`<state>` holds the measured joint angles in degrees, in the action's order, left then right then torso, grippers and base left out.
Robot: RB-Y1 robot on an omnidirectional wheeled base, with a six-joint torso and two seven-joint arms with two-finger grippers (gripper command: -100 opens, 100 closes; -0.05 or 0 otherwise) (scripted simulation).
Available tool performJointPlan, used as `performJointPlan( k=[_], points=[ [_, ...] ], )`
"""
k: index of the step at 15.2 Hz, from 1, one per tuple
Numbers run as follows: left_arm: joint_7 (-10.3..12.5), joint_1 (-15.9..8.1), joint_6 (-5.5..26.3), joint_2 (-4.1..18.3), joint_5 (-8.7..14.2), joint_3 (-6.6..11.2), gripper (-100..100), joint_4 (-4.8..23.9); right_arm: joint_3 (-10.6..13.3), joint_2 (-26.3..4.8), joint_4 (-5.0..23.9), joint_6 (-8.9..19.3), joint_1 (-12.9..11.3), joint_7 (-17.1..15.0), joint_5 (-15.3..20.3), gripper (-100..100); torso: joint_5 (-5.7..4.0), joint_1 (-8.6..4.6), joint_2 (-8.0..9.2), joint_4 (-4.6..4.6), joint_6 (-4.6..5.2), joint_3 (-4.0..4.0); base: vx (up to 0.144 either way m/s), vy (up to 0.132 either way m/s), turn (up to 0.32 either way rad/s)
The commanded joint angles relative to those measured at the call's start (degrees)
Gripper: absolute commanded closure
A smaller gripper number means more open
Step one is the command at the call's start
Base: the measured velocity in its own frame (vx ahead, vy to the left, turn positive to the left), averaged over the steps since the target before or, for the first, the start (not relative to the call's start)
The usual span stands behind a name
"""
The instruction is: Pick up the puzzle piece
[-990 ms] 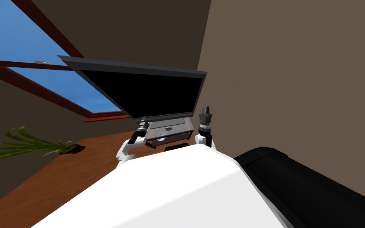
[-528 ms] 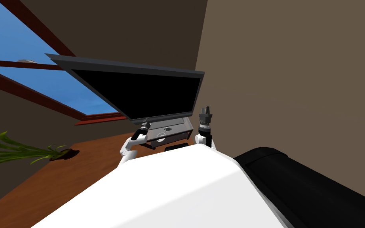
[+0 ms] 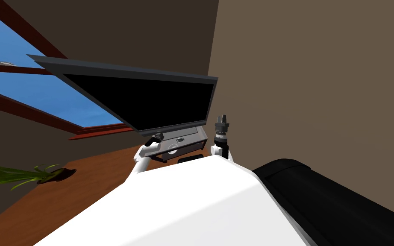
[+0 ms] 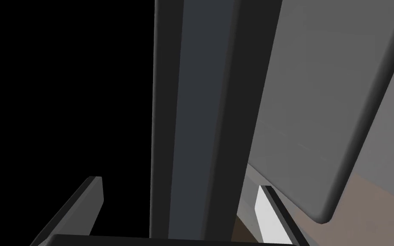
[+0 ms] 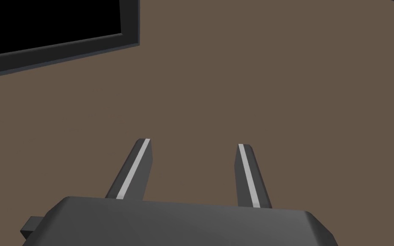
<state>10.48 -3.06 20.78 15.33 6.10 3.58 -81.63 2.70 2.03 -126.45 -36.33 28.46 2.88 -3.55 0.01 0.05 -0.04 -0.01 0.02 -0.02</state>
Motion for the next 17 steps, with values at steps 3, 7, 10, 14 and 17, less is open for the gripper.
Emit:
performJointPlan(
  k=[3,7,10,14,17],
  points=[
    [0.44,-3.49,4.84,-0.04,1.31,0.14,-100,5.01,0.0,0.0,0.0,0.0,0.0,0.0,0.0,0,0.0,0.0,0.0,0.0,-0.03,0.0,-0.001,0.014,-0.076],
    [0.67,-5.52,8.74,-0.15,2.04,0.23,-100,8.76,0.0,0.0,0.0,0.0,0.0,0.0,0.0,0,0.0,-0.01,0.0,0.0,0.0,0.0,-0.001,0.014,-0.089],
    [0.9,-7.53,11.69,-0.3,2.76,0.31,-100,11.69,0.0,0.0,0.0,0.0,0.0,0.0,0.0,0,0.0,0.01,0.0,0.0,-0.02,0.0,-0.001,0.019,-0.088],
    [1.35,-11.44,16.65,-0.68,4.16,0.47,-100,17.15,0.0,0.0,0.0,0.0,0.0,0.0,0.0,0,0.0,-0.01,0.0,-0.01,-0.03,0.0,-0.001,0.013,-0.073],
    [1.57,-13.33,19.98,-0.9,4.83,0.55,-100,20.1,0.0,0.0,0.0,0.0,0.0,0.0,0.0,0,0.0,-0.02,-0.01,0.0,0.01,0.0,0.0,0.017,-0.112]
  ],
)
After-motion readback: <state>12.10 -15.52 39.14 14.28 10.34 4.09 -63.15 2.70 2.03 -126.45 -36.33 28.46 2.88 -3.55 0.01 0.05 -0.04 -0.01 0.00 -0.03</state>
